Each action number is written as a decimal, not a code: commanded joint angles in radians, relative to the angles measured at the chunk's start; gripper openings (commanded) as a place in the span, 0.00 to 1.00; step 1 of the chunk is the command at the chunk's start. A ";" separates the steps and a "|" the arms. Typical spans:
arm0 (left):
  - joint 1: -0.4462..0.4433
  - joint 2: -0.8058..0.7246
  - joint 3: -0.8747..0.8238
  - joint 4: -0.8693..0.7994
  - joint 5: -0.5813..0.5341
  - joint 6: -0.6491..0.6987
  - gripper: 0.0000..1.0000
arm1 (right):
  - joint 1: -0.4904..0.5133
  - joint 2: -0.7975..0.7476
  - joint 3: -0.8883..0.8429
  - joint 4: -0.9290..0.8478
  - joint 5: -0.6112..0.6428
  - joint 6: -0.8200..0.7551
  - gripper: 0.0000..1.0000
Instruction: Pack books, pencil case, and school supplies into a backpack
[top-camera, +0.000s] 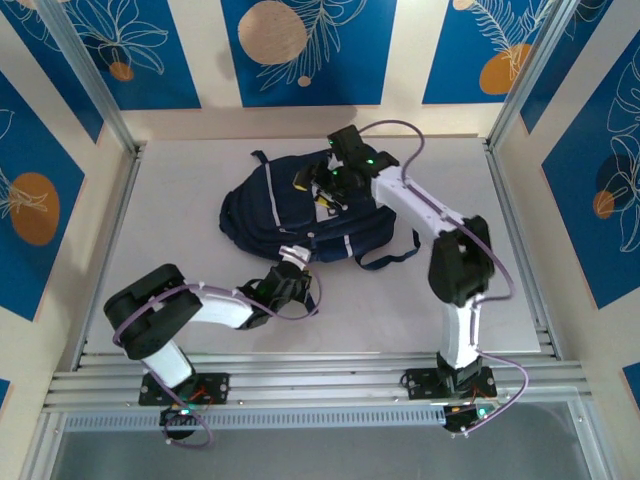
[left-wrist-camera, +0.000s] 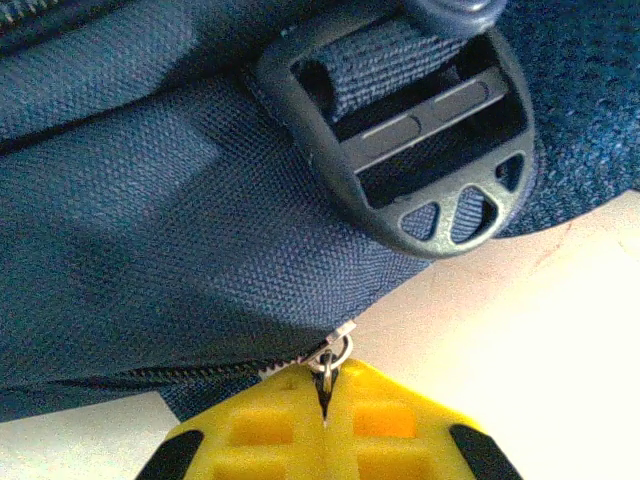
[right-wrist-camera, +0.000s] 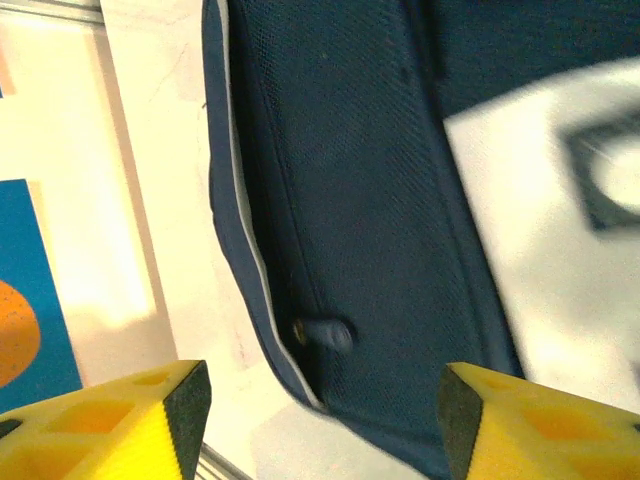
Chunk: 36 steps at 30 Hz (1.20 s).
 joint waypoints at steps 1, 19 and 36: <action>0.012 -0.027 -0.018 0.021 0.099 -0.022 0.00 | -0.047 -0.184 -0.151 0.015 0.058 -0.003 0.61; 0.050 -0.050 -0.003 0.025 0.226 -0.035 0.00 | 0.002 -0.535 -0.917 0.492 -0.004 0.401 0.87; 0.054 -0.092 0.011 -0.046 0.230 -0.041 0.00 | 0.015 -0.325 -0.896 0.528 0.172 0.463 0.22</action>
